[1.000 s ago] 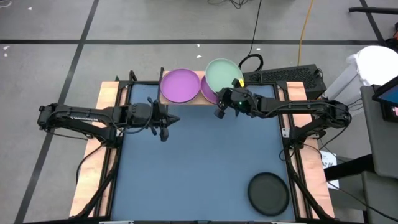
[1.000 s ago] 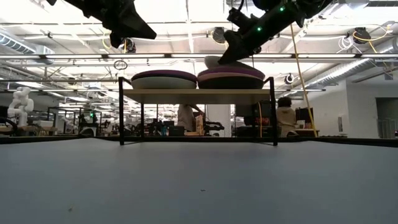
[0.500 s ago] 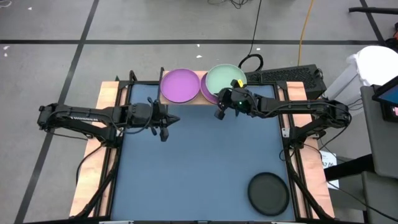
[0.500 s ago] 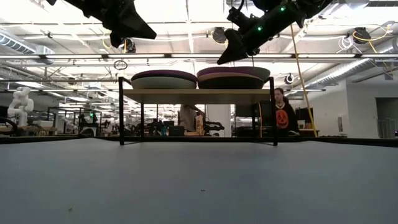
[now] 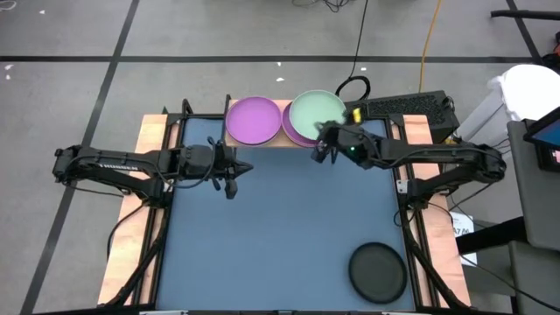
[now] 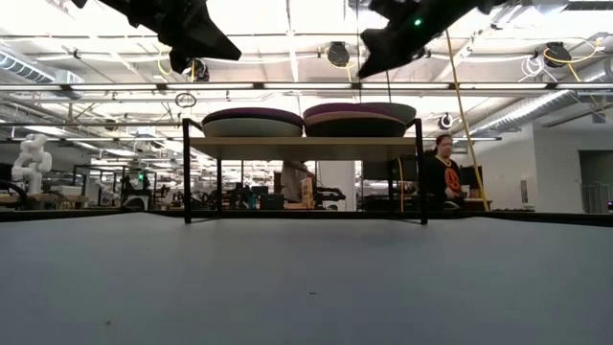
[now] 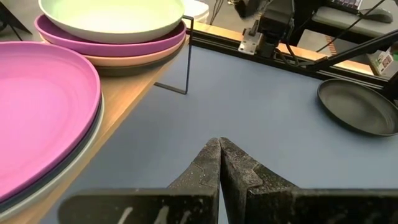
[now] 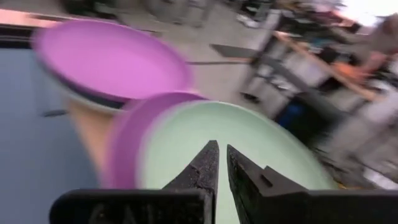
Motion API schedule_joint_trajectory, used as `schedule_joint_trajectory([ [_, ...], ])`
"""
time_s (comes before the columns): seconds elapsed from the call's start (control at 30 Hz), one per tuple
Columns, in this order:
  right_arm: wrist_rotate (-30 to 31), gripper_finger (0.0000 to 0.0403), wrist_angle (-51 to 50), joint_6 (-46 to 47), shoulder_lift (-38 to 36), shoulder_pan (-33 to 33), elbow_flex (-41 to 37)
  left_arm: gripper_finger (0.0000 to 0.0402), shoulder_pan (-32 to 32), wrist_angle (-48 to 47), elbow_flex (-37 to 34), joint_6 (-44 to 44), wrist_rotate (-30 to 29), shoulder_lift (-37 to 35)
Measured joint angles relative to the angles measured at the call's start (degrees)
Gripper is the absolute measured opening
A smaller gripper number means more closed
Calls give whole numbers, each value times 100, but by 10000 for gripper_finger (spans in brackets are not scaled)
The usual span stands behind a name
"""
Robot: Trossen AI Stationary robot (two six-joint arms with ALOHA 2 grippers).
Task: Place and stack plates onto a shelf
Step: Stack the green plate on top of the purple plate on the shelf
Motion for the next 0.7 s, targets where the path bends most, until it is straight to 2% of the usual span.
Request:
schedule_joint_trajectory([
  [0.07, 410, 17, -207, -66, -199, -8, 0, 3, 0, 0, 0, 0, 0, 2],
  [0.2, 758, 8, -675, -115, -457, -267, -26, 3, 0, -1, 2, 19, 0, 20],
  [0.47, 802, 1, -885, 62, -748, -981, -477, 3, 0, 4, 2, -37, 0, 17],
  [0.7, 725, 0, -877, 124, -1064, -1358, -775, 3, 0, 4, 4, -28, 0, 17],
])
